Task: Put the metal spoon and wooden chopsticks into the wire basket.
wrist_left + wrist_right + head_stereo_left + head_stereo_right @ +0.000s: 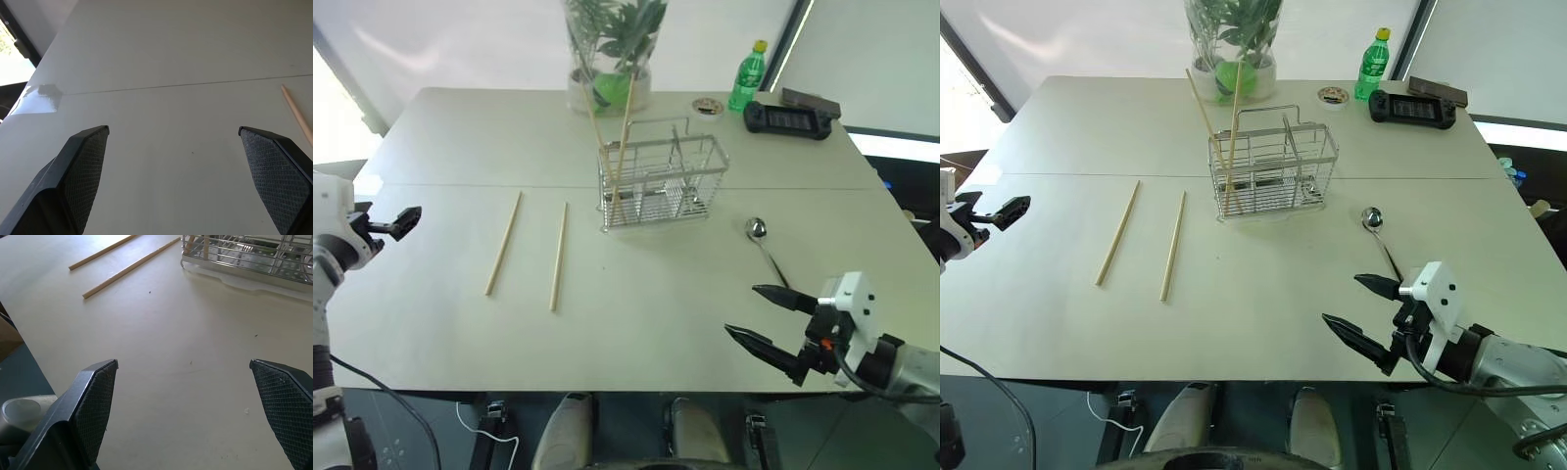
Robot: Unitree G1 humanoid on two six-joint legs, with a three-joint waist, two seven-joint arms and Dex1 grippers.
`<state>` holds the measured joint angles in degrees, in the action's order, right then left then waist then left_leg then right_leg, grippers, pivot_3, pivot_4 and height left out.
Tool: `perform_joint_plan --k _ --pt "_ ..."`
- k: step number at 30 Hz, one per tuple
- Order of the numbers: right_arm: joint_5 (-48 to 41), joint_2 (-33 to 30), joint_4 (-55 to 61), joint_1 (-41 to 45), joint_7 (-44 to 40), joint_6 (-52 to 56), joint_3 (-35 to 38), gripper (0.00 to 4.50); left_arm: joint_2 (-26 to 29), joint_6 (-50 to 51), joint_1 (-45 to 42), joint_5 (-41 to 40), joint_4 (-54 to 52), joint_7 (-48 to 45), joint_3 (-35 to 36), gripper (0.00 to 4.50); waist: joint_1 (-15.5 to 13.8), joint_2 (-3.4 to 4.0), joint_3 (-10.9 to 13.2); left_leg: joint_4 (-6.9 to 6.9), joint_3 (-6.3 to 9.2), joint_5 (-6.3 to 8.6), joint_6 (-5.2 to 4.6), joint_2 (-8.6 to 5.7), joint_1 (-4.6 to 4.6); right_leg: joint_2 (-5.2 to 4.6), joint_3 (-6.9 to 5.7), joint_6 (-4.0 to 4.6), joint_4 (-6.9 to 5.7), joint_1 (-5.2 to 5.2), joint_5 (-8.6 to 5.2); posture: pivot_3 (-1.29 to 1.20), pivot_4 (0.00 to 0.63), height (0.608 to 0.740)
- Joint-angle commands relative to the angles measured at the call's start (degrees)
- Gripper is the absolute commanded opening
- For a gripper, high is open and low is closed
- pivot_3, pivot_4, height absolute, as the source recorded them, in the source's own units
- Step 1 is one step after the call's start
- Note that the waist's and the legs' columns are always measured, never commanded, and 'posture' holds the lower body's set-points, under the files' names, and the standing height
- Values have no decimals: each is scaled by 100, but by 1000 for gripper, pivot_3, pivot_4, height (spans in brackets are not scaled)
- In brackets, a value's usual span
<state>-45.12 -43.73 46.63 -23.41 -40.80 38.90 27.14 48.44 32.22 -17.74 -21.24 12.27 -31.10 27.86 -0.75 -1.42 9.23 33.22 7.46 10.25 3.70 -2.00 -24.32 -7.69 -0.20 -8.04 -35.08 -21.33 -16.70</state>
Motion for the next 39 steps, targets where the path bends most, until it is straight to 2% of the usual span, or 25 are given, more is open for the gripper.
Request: perform_joint_plan --k 1,4,10,16,21,28,34,39 --pt "-5 -60 -45 92 -11 -93 113 4500 180 -60 -65 12 -181 -51 76 4476 1 0 0 0 0 0 0 0 0 0 0 0 0 0 0 0 150 720" --pt "112 -138 -293 351 49 -102 132 4500 175 106 -101 -162 -493 -157 93 4476 2 -3 0 1 0 0 0 0 1 0 0 0 -1 0 0 0 150 720" --pt "409 -761 -1538 1666 432 513 16 4500 302 1222 -181 -1414 -2327 -884 32 4476 5 -9 4 17 0 -1 3 0 -1 -1 0 2 -2 0 1 0 150 720" --pt "923 -1268 -2673 2760 444 833 -676 4500 780 1696 194 -2262 -3662 -1873 -317 4476 33 13 11 3 -8 -3 0 0 -3 -1 2 3 -2 7 0 0 150 720" --pt "1377 -982 -3804 4000 683 1314 -1674 4500 971 1768 -65 -2645 -3991 -2301 -746 4476 92 19 15 1 -13 -5 -2 6 -2 6 2 4 -7 4 0 0 150 720" --pt "2027 -342 -5145 5279 878 1387 -2412 4500 935 1676 -201 -2599 -3959 -2253 -870 4476 179 22 18 7 -18 -7 -2 4 -1 6 5 1 -8 8 1 0 150 720" --pt "2505 -74 -6047 5960 790 1398 -2848 4500 955 1778 -251 -2829 -4196 -2219 -841 4476 168 22 18 0 -17 -7 -2 4 -1 10 5 -20 -19 4 11 0 150 720" --pt "2713 -80 -6210 6025 619 1513 -2989 4500 1039 1850 -232 -2981 -4297 -2213 -780 4476 160 22 18 1 -17 -8 -1 4 0 10 6 -21 -21 5 12 0 150 720"
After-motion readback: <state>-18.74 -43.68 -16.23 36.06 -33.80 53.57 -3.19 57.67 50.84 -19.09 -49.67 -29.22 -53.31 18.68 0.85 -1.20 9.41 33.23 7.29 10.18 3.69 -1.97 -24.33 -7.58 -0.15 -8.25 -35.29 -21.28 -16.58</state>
